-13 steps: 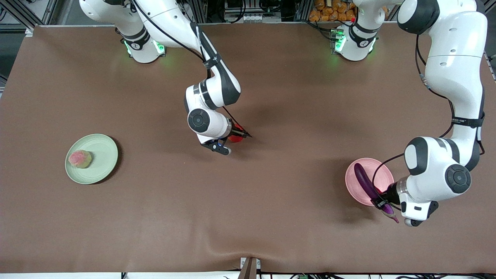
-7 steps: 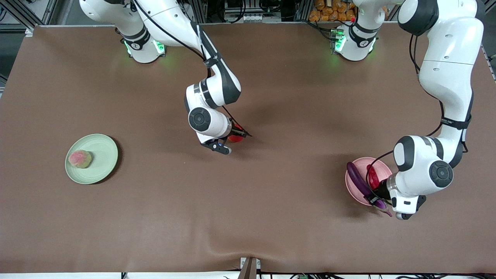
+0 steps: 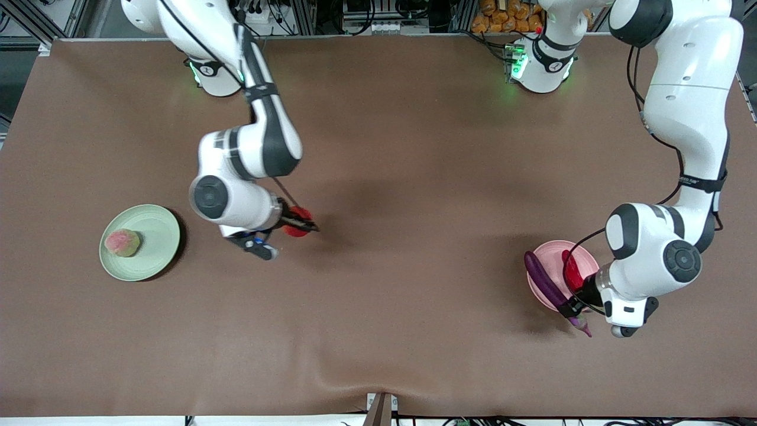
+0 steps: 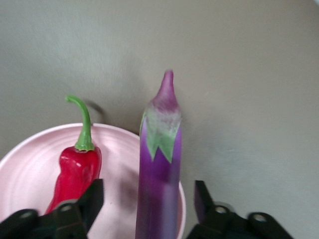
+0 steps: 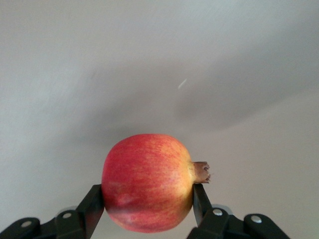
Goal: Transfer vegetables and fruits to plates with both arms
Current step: 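Release the eggplant on the pink plate while the right gripper carries the apple, then lower the red apple onto the green plate and open the right gripper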
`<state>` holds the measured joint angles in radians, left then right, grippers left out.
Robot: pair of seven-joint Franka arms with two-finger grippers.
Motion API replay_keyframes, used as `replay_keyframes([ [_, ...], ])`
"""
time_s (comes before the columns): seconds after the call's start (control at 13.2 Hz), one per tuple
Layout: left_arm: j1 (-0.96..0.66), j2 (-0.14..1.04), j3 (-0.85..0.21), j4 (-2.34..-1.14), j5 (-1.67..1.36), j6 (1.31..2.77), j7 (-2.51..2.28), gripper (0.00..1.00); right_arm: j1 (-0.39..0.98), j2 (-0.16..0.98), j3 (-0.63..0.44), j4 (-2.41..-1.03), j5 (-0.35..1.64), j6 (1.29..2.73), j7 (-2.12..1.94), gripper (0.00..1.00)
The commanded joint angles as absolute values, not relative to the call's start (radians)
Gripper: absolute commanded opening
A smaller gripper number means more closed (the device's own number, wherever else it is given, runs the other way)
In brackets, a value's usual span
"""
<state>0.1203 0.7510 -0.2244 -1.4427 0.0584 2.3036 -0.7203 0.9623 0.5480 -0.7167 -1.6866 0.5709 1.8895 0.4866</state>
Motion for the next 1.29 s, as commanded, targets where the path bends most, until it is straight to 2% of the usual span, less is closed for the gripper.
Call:
replay_keyframes([
  [0.0, 0.127, 0.615, -0.222, -1.482, 0.054, 2.225, -0.721, 1.00, 0.965, 0.531, -0.829, -1.709, 0.528, 1.844, 0.309, 0.33],
  [0.15, 0.144, 0.560, -0.222, -1.482, 0.054, 2.185, -0.719, 1.00, 0.912, 0.537, -0.888, -1.709, 0.526, 1.815, 0.148, 0.32],
  [0.38, 0.172, 0.511, -0.222, -1.483, 0.054, 2.158, -0.614, 1.00, 0.726, 0.543, -0.896, -1.709, 0.509, 1.810, -0.148, 0.29],
  [0.61, 0.199, 0.439, -0.222, -1.482, 0.054, 2.074, -0.481, 1.00, 0.571, 0.633, -0.879, -1.683, 0.521, 1.876, -0.348, 0.28],
  [0.83, 0.218, 0.353, -0.226, -1.482, 0.054, 2.010, -0.280, 1.00, 0.447, 0.667, -0.748, -1.692, 0.523, 1.991, -0.388, 0.32],
  [0.91, 0.218, 0.329, -0.224, -1.480, 0.054, 1.990, -0.250, 1.00, 0.383, 0.672, -0.694, -1.690, 0.522, 1.994, -0.408, 0.45],
  [0.98, 0.219, 0.307, -0.224, -1.476, 0.054, 1.959, -0.244, 1.00, 0.330, 0.672, -0.648, -1.684, 0.522, 1.996, -0.426, 0.87],
  [1.06, 0.221, 0.296, -0.227, -1.470, 0.046, 1.930, -0.236, 1.00, 0.315, 0.667, -0.631, -1.683, 0.520, 1.993, -0.428, 1.00],
  [1.21, 0.224, 0.264, -0.225, -1.460, 0.043, 1.904, -0.235, 1.00, 0.319, 0.655, -0.630, -1.666, 0.515, 1.977, -0.426, 1.00],
])
